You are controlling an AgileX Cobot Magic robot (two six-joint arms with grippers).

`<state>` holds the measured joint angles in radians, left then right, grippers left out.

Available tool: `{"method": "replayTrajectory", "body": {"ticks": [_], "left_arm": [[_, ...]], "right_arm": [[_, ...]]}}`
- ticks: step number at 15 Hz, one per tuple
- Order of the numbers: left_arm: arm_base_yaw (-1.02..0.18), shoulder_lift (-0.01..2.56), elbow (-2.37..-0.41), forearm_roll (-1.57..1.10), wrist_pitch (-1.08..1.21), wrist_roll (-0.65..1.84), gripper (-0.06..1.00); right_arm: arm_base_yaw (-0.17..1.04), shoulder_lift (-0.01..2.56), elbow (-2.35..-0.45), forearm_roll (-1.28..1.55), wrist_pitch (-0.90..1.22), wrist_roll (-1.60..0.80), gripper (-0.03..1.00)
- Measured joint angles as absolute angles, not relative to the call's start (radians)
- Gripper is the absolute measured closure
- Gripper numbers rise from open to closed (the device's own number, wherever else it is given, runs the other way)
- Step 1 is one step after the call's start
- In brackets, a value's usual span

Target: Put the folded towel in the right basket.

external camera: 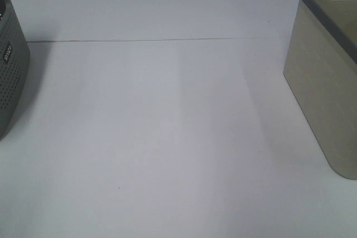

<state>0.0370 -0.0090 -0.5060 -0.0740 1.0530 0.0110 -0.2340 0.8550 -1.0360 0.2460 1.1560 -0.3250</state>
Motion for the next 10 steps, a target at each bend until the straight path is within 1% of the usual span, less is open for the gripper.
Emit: {"method": "replayTrajectory", "body": {"ticks": [1,2,4,6,10], "left_arm": [[0.037,-0.009,-0.506,-0.074,1.053,0.011,-0.05],[0.037,-0.009,-0.506,-0.074,1.053,0.011,-0.05],[0.037,-0.009,-0.506,-0.074,1.053,0.011,-0.05],[0.037,-0.009,-0.506,-0.074,1.053,0.011,-0.05],[0.037,-0.009,-0.506,-0.074,1.053,0.011,-0.05]], "right_arm": [[-0.234,0.745,-0.958,0.246,1.156,-0.325,0.00],[-0.233,0.530,-0.809,0.245,1.171,-0.314,0.00],[-0.171,0.375,-0.679,0.212,1.172,-0.275,0.00],[-0.103,0.258,-0.588,0.164,1.174,-0.230,0.00],[-0.085,0.017,-0.503,0.058,1.175,-0.101,0.00]]}}
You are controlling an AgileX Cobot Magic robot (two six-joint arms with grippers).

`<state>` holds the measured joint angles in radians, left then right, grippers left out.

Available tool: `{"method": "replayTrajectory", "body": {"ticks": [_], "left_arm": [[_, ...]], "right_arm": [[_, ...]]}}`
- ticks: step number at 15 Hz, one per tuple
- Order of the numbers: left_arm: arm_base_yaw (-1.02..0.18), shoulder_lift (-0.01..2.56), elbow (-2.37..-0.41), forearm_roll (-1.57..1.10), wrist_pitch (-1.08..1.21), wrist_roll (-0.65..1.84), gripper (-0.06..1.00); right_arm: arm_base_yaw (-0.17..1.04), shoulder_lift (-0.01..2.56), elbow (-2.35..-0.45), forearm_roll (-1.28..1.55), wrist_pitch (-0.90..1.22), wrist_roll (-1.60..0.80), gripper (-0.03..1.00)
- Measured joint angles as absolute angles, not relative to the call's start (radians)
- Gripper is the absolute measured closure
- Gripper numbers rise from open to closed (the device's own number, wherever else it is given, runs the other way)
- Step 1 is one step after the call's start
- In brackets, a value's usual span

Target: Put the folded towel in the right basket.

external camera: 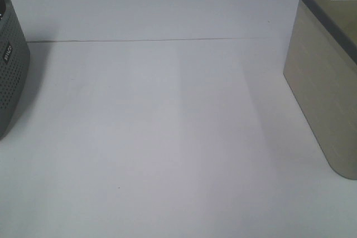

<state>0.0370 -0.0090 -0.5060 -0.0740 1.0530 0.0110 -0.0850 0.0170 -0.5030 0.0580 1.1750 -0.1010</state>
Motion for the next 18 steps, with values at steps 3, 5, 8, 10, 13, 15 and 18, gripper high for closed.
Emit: {"method": "replayTrajectory", "body": {"ticks": [3,5,8,10,13,15,18], "left_arm": [[0.037,-0.009,-0.506,-0.076,1.052,0.011,-0.05],[0.037,-0.009,-0.506,-0.082,1.052,0.011,-0.05],[0.037,-0.009,-0.506,-0.082,1.052,0.011,-0.05],[0.037,-0.009,-0.506,-0.082,1.052,0.011,-0.05],[0.037,-0.009,-0.506,-0.082,1.052,0.011,-0.05],[0.037,-0.009,-0.506,-0.082,1.052,0.011,-0.05],[0.037,-0.009,-0.506,-0.082,1.052,0.011,-0.05]], "right_arm": [[-0.085,-0.004,-0.470,0.047,1.135,-0.055,0.00],[-0.085,-0.004,-0.456,0.047,1.120,-0.054,0.00],[-0.085,-0.004,-0.455,0.047,1.115,-0.054,0.00],[-0.085,-0.004,-0.454,0.048,1.115,-0.054,0.00],[-0.085,-0.004,-0.454,0.048,1.115,-0.054,0.00],[-0.085,-0.004,-0.454,0.048,1.115,-0.053,0.00],[-0.085,-0.004,-0.454,0.048,1.115,-0.053,0.00]]}}
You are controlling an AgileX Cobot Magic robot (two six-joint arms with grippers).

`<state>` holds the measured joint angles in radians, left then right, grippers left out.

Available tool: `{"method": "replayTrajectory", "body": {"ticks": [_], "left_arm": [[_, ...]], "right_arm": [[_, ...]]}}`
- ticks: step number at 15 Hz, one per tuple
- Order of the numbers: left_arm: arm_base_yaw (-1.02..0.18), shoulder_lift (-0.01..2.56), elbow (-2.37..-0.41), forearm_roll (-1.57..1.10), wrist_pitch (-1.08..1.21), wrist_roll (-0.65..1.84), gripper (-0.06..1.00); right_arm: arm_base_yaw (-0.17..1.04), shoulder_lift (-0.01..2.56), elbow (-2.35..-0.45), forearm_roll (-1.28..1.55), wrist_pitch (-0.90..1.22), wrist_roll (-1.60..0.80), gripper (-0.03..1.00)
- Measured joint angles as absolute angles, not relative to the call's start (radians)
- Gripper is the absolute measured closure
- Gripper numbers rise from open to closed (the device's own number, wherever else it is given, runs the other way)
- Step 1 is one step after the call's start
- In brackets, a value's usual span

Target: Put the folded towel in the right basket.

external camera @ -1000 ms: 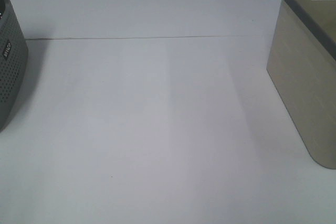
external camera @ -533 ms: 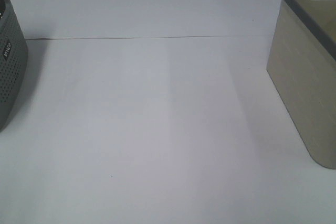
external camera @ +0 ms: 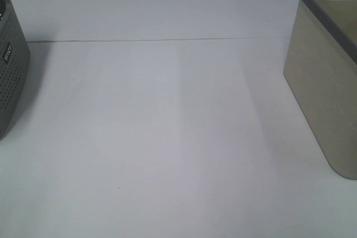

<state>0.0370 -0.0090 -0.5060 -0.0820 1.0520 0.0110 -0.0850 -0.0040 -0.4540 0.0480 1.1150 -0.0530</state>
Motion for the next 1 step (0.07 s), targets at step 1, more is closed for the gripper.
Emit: {"method": "replayTrajectory", "body": {"ticks": [1], "left_arm": [[0.037,-0.009,-0.506,-0.082,1.052,0.011,-0.05]], "right_arm": [[-0.085,-0.004,-0.454,0.048,1.115,-0.053,0.00]]}}
